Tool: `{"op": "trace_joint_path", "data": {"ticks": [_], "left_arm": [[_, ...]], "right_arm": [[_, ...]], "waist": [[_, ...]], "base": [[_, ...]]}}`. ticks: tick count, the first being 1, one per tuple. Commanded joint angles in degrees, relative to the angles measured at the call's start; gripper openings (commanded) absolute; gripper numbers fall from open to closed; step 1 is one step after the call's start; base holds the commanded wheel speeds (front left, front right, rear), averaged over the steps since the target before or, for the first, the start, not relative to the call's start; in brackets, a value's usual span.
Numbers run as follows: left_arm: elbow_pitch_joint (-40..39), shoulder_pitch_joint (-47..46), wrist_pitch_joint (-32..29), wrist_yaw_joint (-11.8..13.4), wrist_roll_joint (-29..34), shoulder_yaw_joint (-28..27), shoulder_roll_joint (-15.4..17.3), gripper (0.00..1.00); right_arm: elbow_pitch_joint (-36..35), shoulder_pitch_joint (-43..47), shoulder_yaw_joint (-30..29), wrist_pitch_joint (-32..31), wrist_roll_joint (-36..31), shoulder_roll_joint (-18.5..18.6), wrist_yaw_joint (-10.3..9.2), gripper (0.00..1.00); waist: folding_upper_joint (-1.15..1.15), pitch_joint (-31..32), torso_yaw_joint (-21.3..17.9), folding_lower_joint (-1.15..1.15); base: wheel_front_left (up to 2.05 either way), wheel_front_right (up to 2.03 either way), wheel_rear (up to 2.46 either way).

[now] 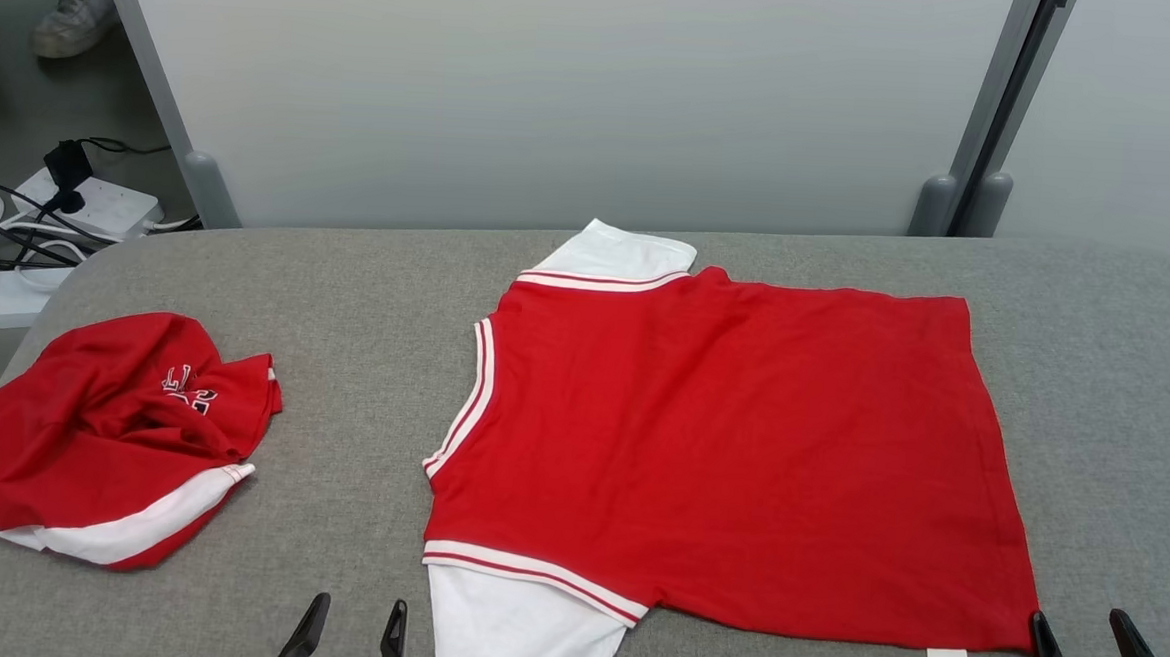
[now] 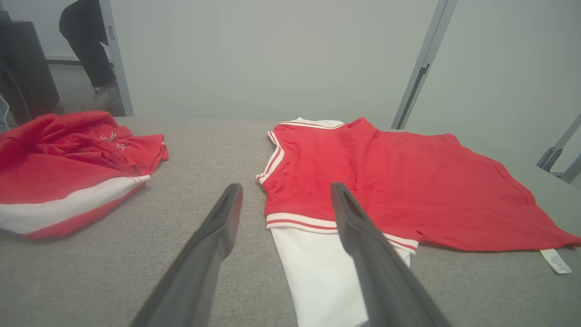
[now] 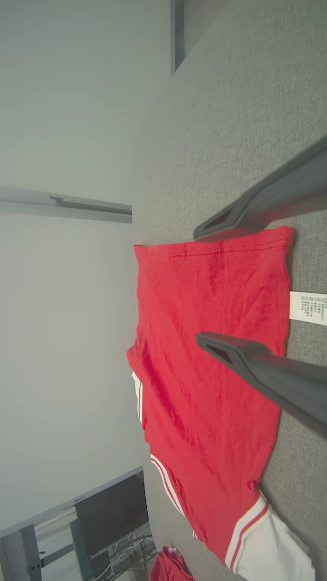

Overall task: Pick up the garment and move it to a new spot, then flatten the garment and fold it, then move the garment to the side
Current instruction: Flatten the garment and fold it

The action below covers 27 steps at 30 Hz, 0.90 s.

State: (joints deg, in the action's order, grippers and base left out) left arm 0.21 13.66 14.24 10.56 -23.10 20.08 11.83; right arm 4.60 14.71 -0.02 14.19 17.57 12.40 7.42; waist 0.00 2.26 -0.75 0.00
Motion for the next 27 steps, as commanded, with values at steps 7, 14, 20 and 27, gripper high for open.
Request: {"op": "trace_joint_path", "data": {"ticks": [7, 14, 20, 27], "left_arm": [[-1.56, -1.73, 0.75, -1.04, 1.46, -2.58, -0.3, 1.0], [-1.56, -1.63, -0.16, -1.3, 1.13, -2.37, -0.19, 1.0], [-2.0, -1.73, -7.0, -1.45, -0.6, -0.34, -0.62, 1.0], [0.03, -2.93, -15.0, -2.28, -2.75, 2.15, -0.86, 1.0]], "right_arm": [[-1.13, -1.21, 0.73, 0.81, 0.11, 1.51, 0.07, 1.0], [-1.27, -1.35, 0.95, 0.81, 0.14, 1.12, 0.07, 1.0], [-1.29, -1.71, 1.05, 0.81, 0.32, 1.08, 0.07, 1.0], [-1.4, -3.03, 1.56, 0.81, 0.57, 1.17, 0.07, 1.0]], "waist": [[0.0, -0.42, 0.11, 0.0], [0.0, -0.97, 0.31, 0.0], [0.0, -2.07, 0.62, 0.0], [0.0, -4.11, 0.26, 0.0]], "base": [[0.0, 0.0, 0.0], [0.0, 0.0, 0.0], [0.0, 0.0, 0.0], [0.0, 0.0, 0.0]]}}
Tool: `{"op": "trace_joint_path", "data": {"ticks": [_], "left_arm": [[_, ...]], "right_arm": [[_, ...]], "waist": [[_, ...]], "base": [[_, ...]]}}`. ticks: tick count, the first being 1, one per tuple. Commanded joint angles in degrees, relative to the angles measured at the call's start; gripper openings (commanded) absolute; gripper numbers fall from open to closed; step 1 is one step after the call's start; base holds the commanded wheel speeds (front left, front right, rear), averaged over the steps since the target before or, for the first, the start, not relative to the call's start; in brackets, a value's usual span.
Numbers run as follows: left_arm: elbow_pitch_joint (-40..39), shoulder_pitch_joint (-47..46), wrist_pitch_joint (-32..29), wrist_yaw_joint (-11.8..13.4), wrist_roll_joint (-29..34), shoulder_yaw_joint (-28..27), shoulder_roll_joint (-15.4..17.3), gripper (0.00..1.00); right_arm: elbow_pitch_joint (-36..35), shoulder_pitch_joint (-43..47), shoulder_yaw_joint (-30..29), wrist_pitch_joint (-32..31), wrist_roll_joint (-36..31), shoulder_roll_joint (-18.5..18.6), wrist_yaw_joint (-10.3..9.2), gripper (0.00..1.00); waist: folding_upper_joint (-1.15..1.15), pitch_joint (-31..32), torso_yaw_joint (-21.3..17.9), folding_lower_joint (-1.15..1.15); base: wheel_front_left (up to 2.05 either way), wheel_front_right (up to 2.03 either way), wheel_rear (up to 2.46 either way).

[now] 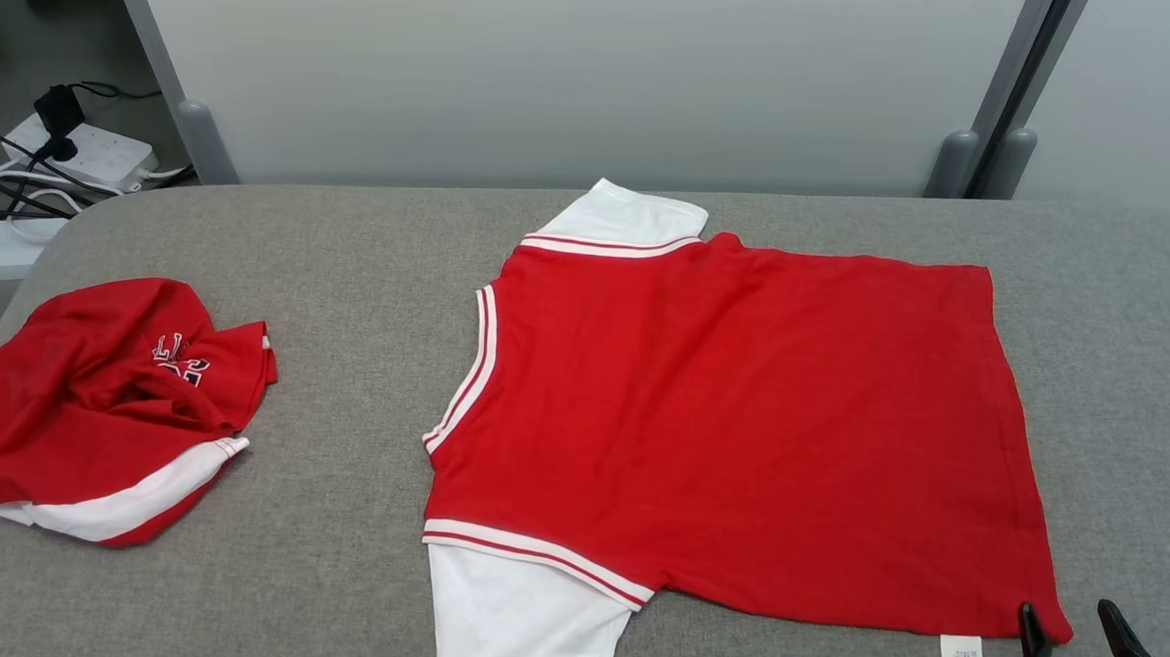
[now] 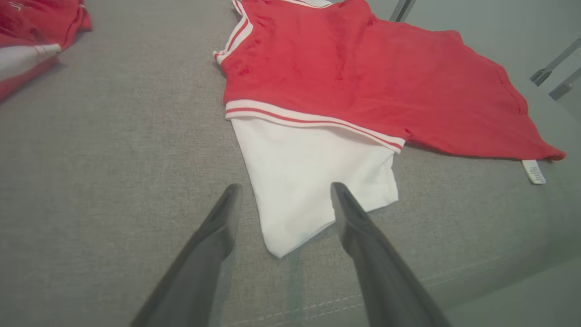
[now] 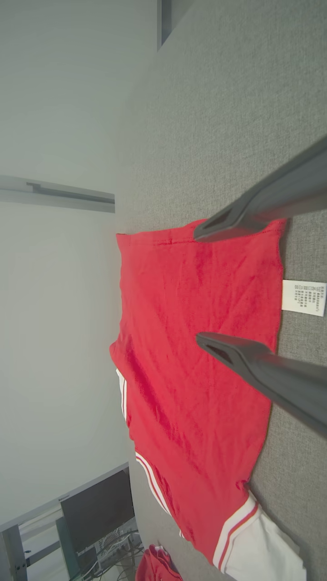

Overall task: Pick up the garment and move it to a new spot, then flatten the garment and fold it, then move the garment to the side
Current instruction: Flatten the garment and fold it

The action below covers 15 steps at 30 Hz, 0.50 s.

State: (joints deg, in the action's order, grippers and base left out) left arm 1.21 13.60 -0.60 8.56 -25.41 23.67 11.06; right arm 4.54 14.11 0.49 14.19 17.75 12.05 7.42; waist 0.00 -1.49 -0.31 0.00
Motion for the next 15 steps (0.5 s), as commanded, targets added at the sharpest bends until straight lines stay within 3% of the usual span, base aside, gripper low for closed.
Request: {"op": "trace_joint_path", "data": {"ticks": [1, 15], "left_arm": [[-0.4, -3.2, -0.85, -0.16, -0.21, -1.06, -0.09, 1.0], [7.72, -7.45, -4.47, 0.57, 3.08, 2.73, -0.23, 1.0]], "right_arm": [[-1.39, -2.67, 1.08, 0.81, 0.48, 1.55, 0.07, 1.0], [-2.12, -4.39, 1.64, 0.81, 1.58, 2.15, 0.07, 1.0]], "waist": [[0.0, -0.62, -0.28, 0.0], [0.0, -3.6, -1.63, 0.0]], "base": [[0.0, 0.0, 0.0], [0.0, 0.0, 0.0]]}}
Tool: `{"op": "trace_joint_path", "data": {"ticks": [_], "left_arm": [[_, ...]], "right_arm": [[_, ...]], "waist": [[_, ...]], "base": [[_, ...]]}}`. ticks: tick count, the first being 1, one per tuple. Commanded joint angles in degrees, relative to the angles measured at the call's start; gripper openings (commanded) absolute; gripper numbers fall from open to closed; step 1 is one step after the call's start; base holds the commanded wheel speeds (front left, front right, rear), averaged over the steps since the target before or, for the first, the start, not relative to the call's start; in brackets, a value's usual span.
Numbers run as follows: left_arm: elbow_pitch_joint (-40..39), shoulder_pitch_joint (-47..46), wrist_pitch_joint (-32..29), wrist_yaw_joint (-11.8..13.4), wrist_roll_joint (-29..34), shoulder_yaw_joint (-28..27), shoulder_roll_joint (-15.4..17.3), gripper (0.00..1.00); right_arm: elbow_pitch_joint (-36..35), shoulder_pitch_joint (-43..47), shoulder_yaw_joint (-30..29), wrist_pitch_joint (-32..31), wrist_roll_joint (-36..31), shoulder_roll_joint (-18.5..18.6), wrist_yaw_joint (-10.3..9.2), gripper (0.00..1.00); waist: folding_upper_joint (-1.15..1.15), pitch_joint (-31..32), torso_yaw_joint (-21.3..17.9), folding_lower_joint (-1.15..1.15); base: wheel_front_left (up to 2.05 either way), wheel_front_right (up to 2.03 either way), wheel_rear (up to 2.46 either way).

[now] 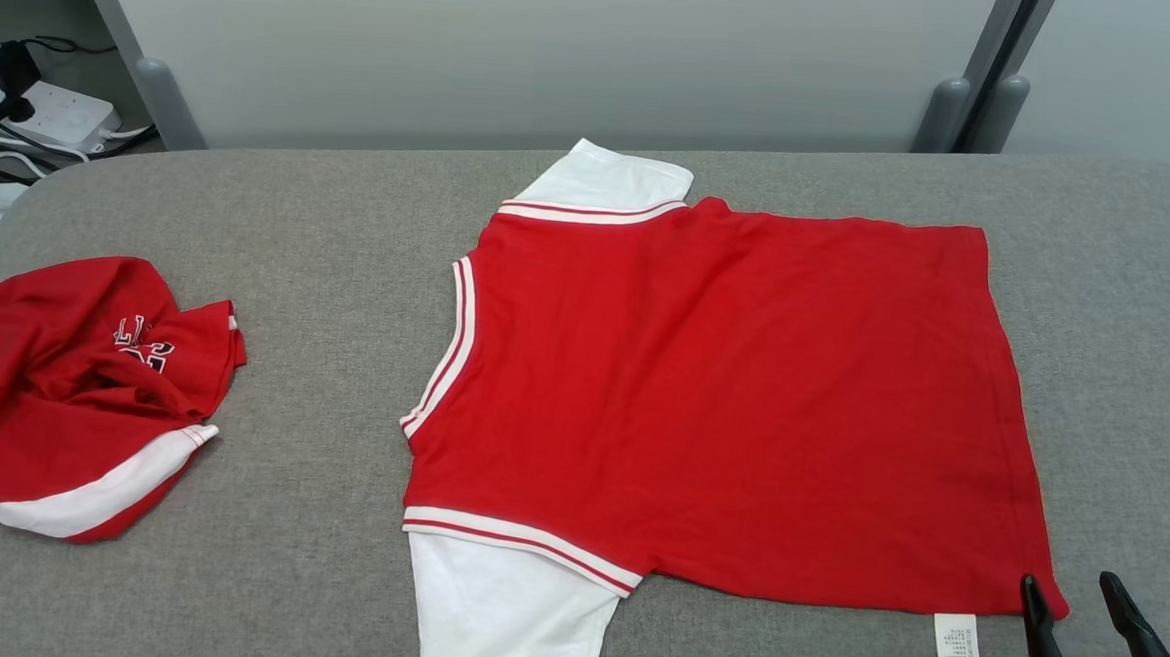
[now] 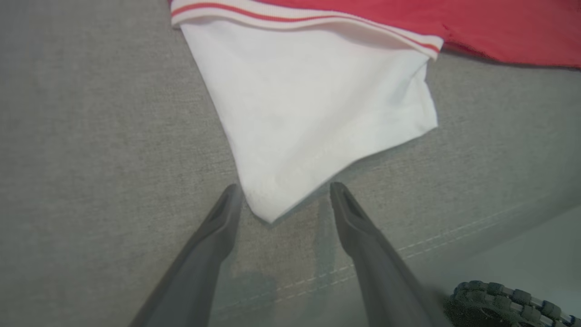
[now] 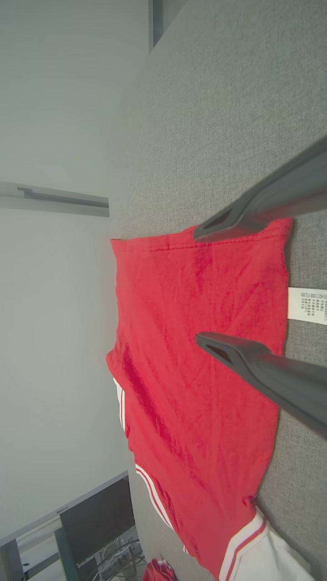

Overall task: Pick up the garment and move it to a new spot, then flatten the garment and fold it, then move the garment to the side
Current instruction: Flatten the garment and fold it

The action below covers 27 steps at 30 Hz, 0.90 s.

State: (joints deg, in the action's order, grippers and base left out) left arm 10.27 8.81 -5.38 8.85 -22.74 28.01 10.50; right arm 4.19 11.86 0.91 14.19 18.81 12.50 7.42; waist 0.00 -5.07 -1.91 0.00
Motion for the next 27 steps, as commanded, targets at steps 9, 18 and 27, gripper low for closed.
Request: {"op": "trace_joint_path", "data": {"ticks": [9, 18, 27], "left_arm": [[1.94, -4.03, -0.1, 1.18, 1.49, -1.04, 0.84, 0.35], [1.91, -3.85, -0.22, 1.1, 1.32, -0.88, 1.93, 0.0], [-3.16, -2.82, 0.28, 2.87, 2.84, -1.86, 5.14, 0.0]], "right_arm": [[-2.16, -2.19, 1.35, 0.81, 0.93, 2.35, 0.07, 1.0], [-1.71, -1.55, 0.59, 0.81, 0.87, 2.68, 0.07, 1.0], [4.77, -1.99, -1.84, 0.81, 1.7, 3.18, 0.07, 1.0]], "waist": [[0.0, -0.35, -0.39, 0.0], [0.0, -0.14, -0.03, 0.0], [0.0, -1.02, 0.92, 0.0]], "base": [[0.0, 0.0, 0.0], [0.0, 0.0, 0.0], [0.0, 0.0, 0.0]]}}
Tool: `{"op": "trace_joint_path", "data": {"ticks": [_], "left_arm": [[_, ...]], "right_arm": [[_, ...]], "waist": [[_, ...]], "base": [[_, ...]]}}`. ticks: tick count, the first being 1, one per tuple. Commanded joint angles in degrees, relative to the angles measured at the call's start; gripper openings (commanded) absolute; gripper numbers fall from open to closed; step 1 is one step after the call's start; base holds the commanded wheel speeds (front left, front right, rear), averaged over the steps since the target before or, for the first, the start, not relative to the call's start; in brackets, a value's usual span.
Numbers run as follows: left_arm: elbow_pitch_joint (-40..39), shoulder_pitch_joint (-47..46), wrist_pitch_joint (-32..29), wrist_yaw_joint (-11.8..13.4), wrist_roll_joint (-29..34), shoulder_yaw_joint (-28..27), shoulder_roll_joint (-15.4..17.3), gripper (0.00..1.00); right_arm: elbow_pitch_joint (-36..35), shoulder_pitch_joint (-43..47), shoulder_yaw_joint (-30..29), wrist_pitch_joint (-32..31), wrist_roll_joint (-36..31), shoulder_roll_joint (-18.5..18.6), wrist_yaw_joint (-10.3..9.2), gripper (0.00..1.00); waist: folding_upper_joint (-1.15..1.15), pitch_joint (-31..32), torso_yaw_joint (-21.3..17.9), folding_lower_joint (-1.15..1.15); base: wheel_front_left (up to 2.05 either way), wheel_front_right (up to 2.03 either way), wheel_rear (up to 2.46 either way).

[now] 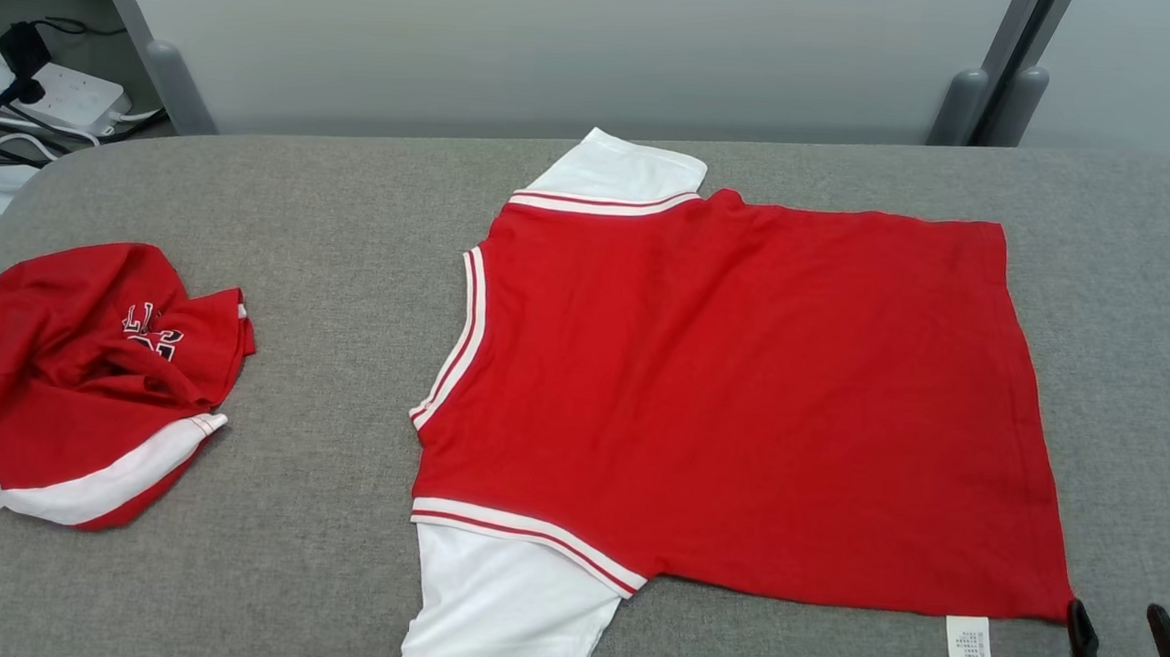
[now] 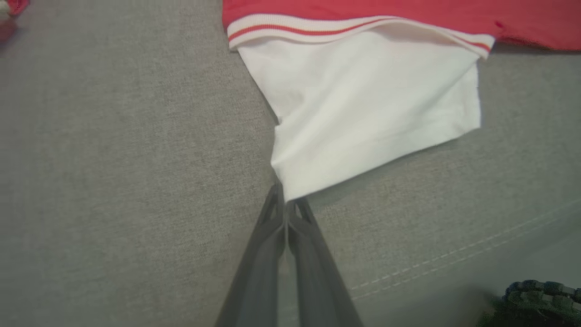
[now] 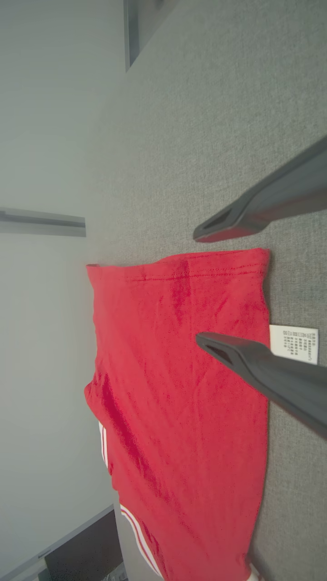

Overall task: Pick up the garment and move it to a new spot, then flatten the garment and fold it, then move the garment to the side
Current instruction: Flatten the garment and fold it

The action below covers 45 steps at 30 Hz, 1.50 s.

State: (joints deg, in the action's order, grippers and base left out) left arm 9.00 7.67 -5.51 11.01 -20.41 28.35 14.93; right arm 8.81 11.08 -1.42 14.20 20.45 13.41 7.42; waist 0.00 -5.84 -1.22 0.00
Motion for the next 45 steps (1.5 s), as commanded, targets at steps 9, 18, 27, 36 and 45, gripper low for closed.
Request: {"op": "trace_joint_path", "data": {"ticks": [9, 18, 27, 36, 45], "left_arm": [[-5.05, -2.34, 0.11, 1.05, 0.85, -2.23, 1.76, 0.0], [-5.42, -3.19, 0.67, 1.28, 1.0, -1.74, 1.38, 0.0], [-5.61, -3.53, 1.18, 1.37, 0.88, -1.48, 1.5, 0.0], [-5.91, -3.91, 1.35, 1.61, 0.71, -1.23, 1.62, 0.0], [-9.4, -4.38, 2.84, 2.43, -0.21, -3.29, 2.48, 0.0]], "right_arm": [[8.68, -5.41, 0.7, 0.36, 3.29, 3.38, 0.07, 1.0], [14.99, -7.63, 2.93, -0.27, 7.02, 3.97, 0.07, 1.0], [18.94, -9.93, 5.56, 0.45, 8.51, 4.71, 0.07, 1.0], [21.68, -11.79, 7.45, 0.76, 9.41, 5.28, 0.07, 0.0], [16.84, -11.3, 6.38, 0.79, 8.2, 7.11, 0.07, 0.0]], "waist": [[0.0, -2.02, 1.37, 0.0], [0.0, -2.48, 2.36, 0.0], [0.0, -2.66, 2.21, 0.0], [0.0, -2.52, 2.18, 0.0], [0.0, -1.64, 1.92, 0.0]], "base": [[0.0, 0.0, 0.0], [0.0, 0.0, 0.0], [0.0, 0.0, 0.0], [0.0, 0.0, 0.0], [0.0, 0.0, 0.0]]}}
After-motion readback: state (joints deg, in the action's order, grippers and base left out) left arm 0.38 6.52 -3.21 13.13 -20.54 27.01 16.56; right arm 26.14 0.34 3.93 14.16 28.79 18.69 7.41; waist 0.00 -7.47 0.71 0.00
